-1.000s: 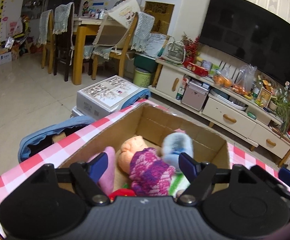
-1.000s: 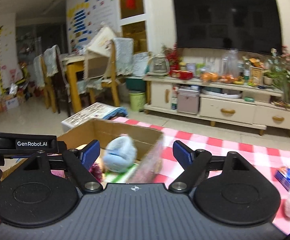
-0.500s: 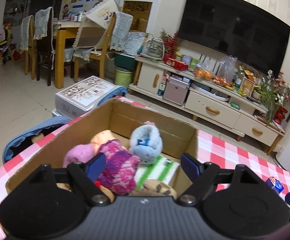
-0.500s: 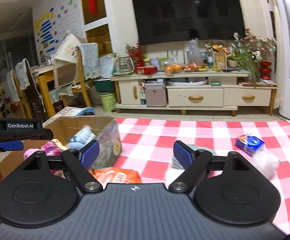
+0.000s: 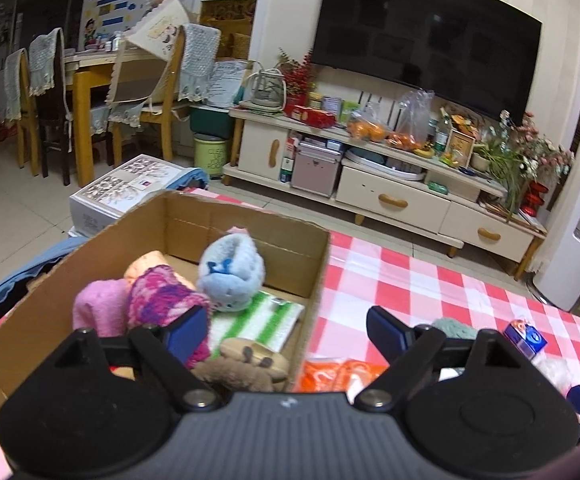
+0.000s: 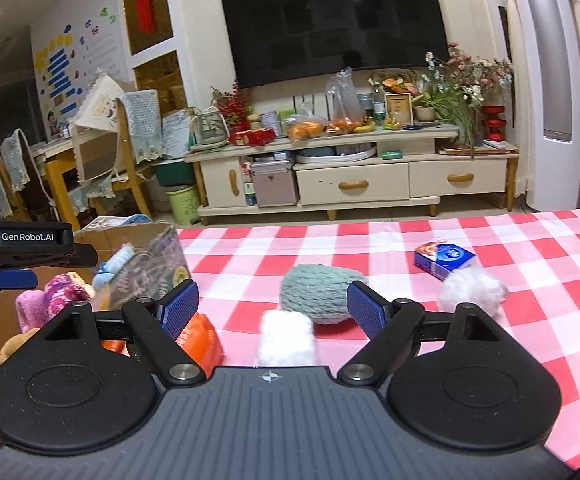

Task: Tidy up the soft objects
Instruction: 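Release both items in the box and withdraw both tools over the table, then grasp the white fuzzy roll with the left tool while the right tool grasps the white pompom keychain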

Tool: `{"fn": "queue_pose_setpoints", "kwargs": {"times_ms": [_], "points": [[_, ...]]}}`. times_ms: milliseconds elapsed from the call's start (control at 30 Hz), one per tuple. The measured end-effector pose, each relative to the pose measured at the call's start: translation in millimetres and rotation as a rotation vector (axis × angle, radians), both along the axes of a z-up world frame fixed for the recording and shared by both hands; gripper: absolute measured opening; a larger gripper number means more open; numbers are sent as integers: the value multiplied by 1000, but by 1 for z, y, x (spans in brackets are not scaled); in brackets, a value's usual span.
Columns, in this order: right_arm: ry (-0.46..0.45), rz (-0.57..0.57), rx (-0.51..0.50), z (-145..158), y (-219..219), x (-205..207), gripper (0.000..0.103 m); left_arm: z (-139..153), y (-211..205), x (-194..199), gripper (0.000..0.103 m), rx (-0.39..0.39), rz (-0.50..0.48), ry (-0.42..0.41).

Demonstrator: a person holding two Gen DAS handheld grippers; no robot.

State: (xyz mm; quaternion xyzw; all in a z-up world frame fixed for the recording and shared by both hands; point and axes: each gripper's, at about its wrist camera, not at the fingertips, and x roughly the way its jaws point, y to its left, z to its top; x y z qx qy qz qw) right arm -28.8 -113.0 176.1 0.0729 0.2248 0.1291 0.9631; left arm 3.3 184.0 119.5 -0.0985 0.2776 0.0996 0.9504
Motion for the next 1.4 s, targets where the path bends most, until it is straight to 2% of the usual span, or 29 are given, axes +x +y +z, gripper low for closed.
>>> {"fn": "queue_pose_setpoints", "kwargs": {"times_ms": [333,967,1400], "points": [[-12,-54,-15,-2,-6,-7,102,-5,-34,3,89,36,-67,8],[42,-212,4,-25,-31,-7,103,-24,-106,8,93,87,-253,26],[97,-263,8,-45,-43,27,103,-45,-148,15,93,88,-353,58]]}}
